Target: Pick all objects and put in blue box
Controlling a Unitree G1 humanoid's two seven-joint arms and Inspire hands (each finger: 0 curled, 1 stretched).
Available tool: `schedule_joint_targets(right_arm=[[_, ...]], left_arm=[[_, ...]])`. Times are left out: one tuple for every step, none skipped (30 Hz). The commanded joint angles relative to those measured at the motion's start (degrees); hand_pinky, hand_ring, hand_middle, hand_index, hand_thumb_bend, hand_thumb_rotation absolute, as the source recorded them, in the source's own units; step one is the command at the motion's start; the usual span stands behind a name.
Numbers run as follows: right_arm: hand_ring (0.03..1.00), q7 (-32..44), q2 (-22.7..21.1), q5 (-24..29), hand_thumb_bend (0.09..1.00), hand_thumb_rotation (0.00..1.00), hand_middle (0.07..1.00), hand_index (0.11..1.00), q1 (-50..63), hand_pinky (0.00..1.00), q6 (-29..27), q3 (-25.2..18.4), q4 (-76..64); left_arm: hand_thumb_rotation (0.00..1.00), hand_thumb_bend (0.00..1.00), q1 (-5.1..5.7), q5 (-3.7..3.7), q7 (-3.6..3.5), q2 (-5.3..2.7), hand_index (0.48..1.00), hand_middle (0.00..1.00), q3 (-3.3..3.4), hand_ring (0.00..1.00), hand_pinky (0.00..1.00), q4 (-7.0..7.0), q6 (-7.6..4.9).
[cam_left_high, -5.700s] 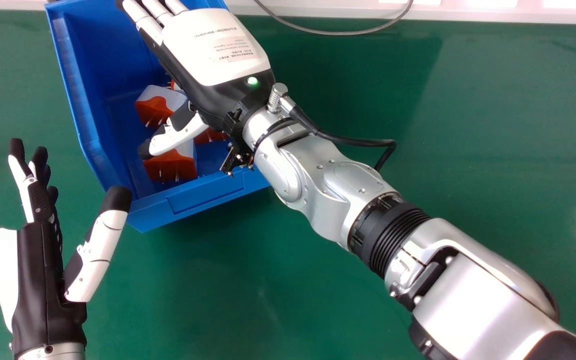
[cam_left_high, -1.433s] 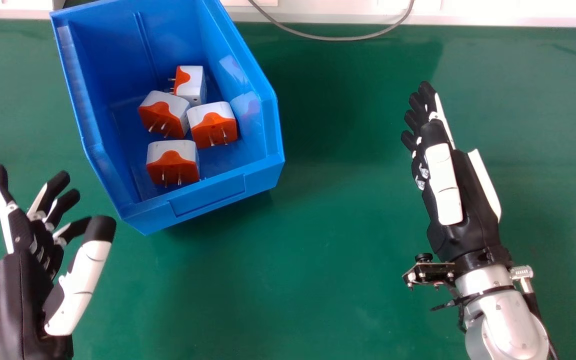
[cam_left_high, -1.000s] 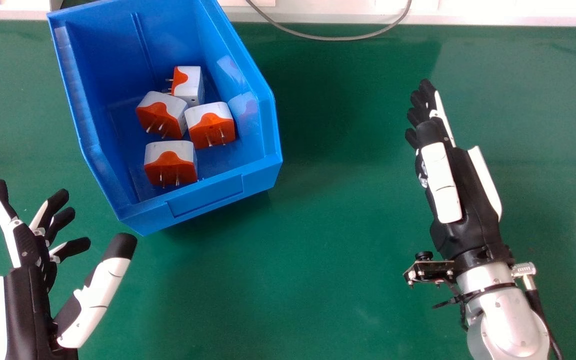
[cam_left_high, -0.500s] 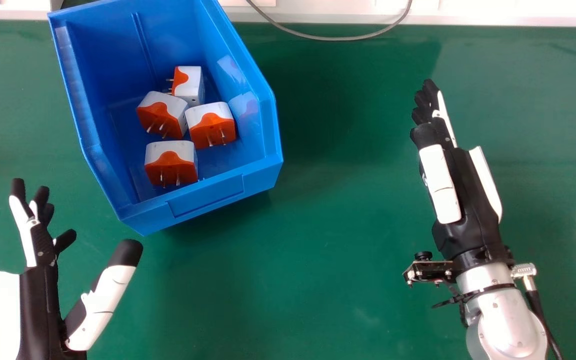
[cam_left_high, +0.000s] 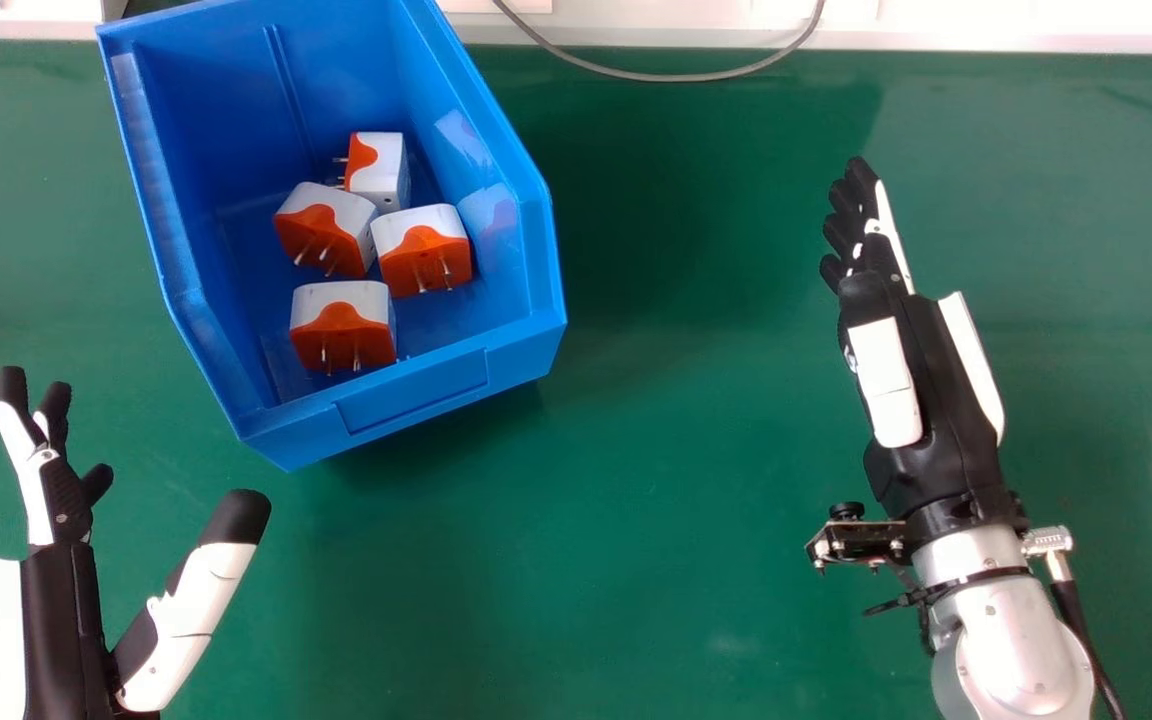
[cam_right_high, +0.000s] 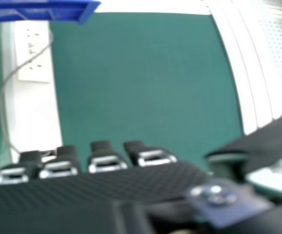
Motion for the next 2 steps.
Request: schedule_joint_targets(right_arm=[[1.0,-0.17,-0.13,0.84,0.865,1.0,1.0,1.0,0.09,1.0,-0.78,-0.32,-1.72],[1.0,-0.21,-0.07,0.83,0.858,1.0,1.0,1.0,0.09,1.0,-0.85,-0.36,-1.71]], left_arm=[[0.98,0.76,-1.37,2.4,6.36,-2.06,0.684,0.69,1.4,0.67,0.54,-0.31,-0.08],[0.99,0.69,-2.24,3.02,8.63,-2.99,0.64,0.64,1.53,0.62,0.5,0.27,0.06]])
